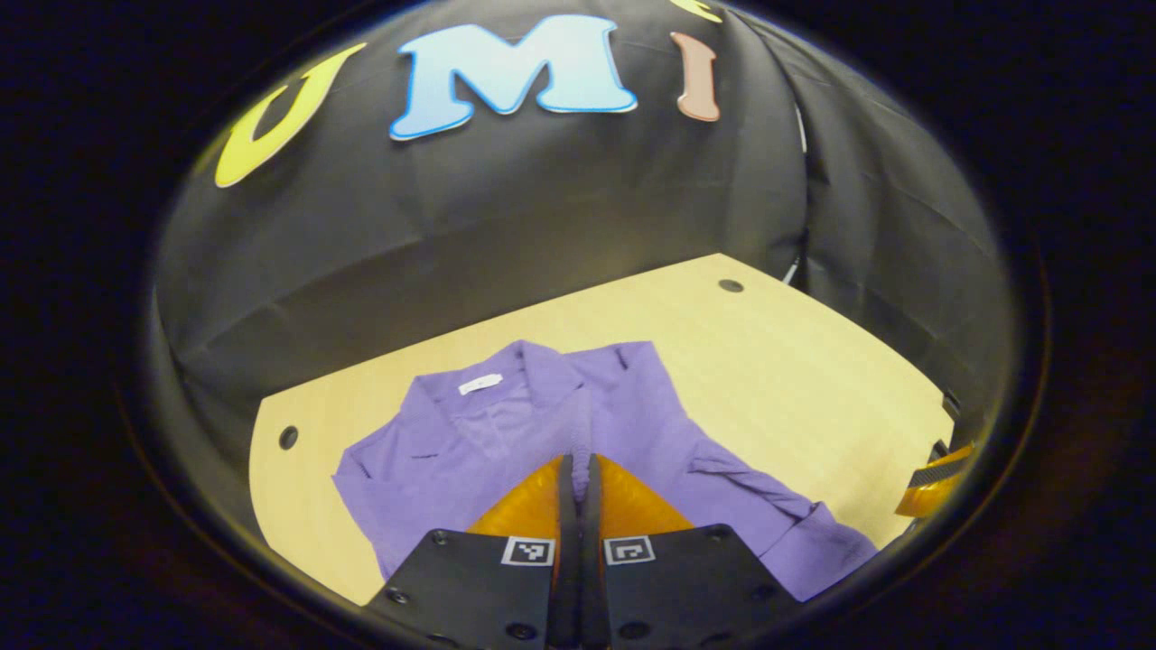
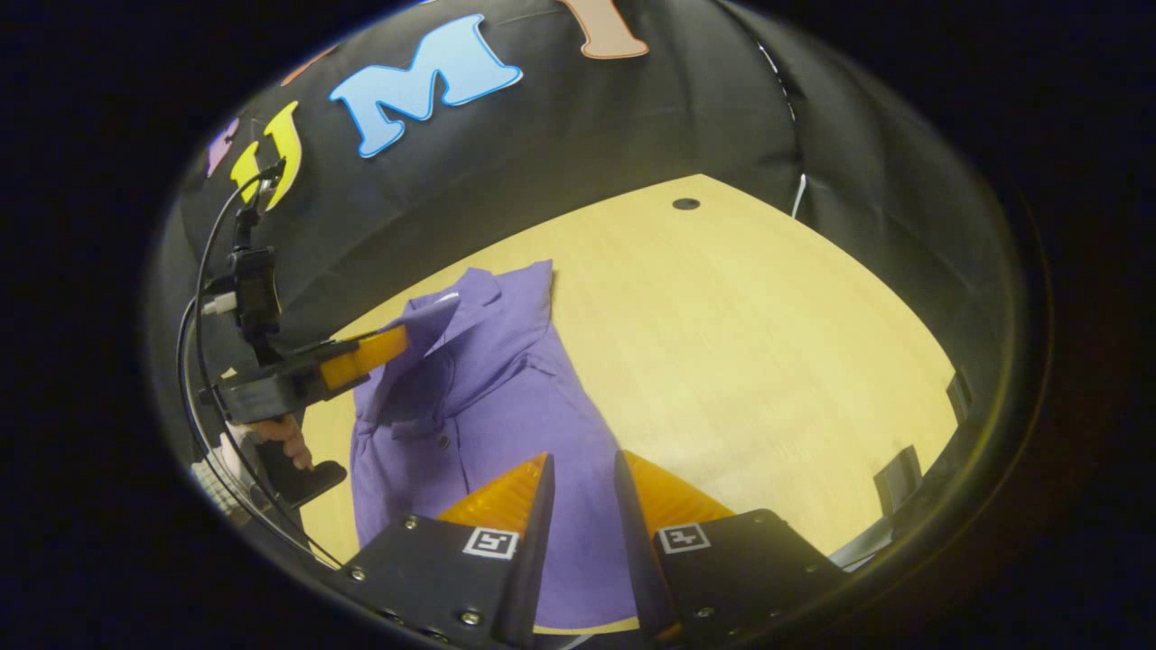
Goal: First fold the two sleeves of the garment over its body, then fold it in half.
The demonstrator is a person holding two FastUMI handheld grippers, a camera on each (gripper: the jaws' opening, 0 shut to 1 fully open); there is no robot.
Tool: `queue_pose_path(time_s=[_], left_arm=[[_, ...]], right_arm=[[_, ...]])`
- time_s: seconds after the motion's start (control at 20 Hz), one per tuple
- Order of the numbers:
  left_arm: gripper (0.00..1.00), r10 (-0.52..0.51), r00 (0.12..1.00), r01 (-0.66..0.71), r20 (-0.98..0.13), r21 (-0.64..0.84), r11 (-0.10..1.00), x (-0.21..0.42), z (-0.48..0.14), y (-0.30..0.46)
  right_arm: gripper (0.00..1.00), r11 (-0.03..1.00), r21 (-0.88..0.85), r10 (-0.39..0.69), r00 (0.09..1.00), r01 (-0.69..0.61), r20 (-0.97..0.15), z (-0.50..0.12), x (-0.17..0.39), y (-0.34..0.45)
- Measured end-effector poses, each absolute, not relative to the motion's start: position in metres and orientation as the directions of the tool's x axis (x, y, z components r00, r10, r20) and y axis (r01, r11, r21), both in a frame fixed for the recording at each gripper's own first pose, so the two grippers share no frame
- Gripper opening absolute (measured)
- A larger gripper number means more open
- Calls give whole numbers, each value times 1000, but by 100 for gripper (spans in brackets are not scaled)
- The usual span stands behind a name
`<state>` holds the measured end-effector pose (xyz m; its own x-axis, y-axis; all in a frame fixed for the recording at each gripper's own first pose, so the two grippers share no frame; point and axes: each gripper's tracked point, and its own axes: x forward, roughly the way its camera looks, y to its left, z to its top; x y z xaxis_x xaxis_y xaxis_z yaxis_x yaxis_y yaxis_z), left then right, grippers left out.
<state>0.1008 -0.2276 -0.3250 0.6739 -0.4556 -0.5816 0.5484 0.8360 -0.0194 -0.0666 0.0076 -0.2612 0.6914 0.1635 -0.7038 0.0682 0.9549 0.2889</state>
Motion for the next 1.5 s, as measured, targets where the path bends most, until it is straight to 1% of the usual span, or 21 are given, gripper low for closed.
queue_pose_path(time_s=[0.2,0.35,0.45,0.5,0.6,0.75,0.8,0.85,0.9,1.1,1.25,1.3,1.35,1.45,1.5], left_arm=[[6,-469,652,579,-596,-7,815,94,-332,-251],[7,-499,613,583,-613,-77,809,87,-341,-257],[12,-524,581,583,-622,-131,802,80,-344,-260],[24,-539,573,585,-618,-152,797,78,-342,-263],[72,-544,583,585,-604,-153,797,81,-338,-261],[84,-532,590,578,-607,-142,803,77,-332,-249],[80,-533,589,569,-607,-157,807,74,-330,-246],[80,-533,588,558,-608,-172,812,72,-329,-240],[85,-528,591,544,-610,-181,819,69,-329,-232],[85,-484,598,505,-639,-170,847,50,-340,-191],[85,-459,597,451,-658,-197,870,25,-346,-163],[89,-449,598,437,-664,-200,877,15,-349,-154],[84,-436,597,425,-673,-195,884,6,-354,-144],[85,-408,594,409,-693,-176,895,-12,-364,-127],[86,-401,588,403,-702,-176,898,-23,-369,-119]], right_arm=[[42,951,298,162,691,80,-705,-263,-67,2],[42,950,303,170,687,78,-707,-264,-65,2],[42,949,308,177,681,75,-710,-266,-64,4],[42,948,310,181,678,72,-713,-267,-64,6],[42,948,310,189,670,64,-717,-269,-64,10],[42,950,309,203,659,47,-724,-269,-65,16],[42,950,308,207,656,41,-725,-269,-65,18],[42,951,308,212,653,33,-727,-269,-63,20],[42,952,306,216,649,27,-730,-270,-64,22],[42,953,302,235,625,2,-745,-277,-64,29],[42,954,300,248,598,-14,-762,-286,-67,34],[42,955,297,252,588,-21,-768,-289,-70,35],[42,956,293,255,578,-28,-775,-291,-71,36],[42,957,287,258,559,-37,-788,-298,-75,37],[42,952,301,276,550,-46,-788,-299,-78,39]])
